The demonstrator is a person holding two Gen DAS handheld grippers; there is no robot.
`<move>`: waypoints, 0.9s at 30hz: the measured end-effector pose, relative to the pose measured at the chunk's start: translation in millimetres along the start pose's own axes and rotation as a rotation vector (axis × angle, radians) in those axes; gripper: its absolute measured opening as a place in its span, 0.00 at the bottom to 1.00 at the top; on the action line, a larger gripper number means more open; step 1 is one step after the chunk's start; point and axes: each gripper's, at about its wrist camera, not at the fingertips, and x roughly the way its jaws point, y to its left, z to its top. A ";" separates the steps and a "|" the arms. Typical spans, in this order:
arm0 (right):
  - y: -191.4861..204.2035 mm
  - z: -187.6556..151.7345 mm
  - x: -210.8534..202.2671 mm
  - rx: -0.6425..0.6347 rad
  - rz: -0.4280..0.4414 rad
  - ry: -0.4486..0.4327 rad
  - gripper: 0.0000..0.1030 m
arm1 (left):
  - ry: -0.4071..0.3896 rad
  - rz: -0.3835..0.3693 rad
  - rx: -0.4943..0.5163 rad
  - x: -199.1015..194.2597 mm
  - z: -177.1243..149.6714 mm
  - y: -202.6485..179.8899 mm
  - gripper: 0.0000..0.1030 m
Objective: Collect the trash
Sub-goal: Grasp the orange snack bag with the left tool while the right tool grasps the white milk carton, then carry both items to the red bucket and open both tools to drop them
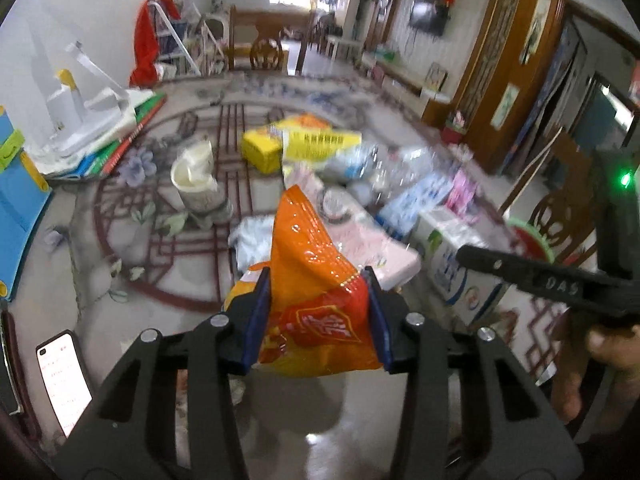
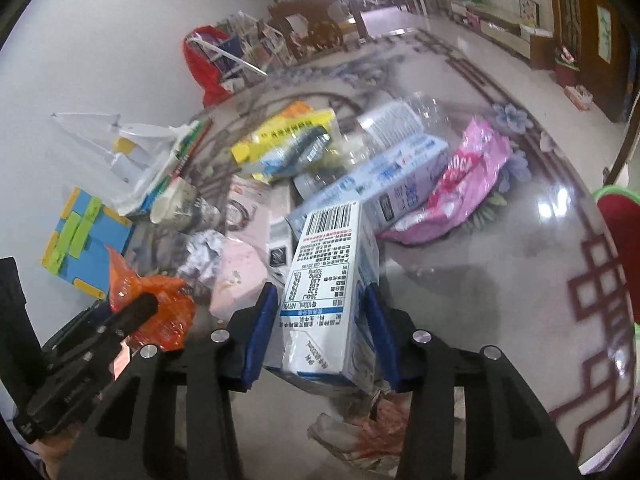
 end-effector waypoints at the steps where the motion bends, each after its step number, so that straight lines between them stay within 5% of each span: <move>1: 1.7 0.4 -2.3 -0.011 -0.005 -0.010 0.42 | -0.024 -0.020 -0.014 -5.7 2.4 1.6 0.41; 19: 17.1 1.7 -18.3 -0.116 -0.042 -0.088 0.41 | -0.093 -0.014 0.023 -20.6 7.4 -6.4 0.41; 27: 4.9 -11.5 23.2 -0.168 -0.120 0.026 0.42 | -0.081 -0.028 0.036 -17.5 4.7 -9.2 0.42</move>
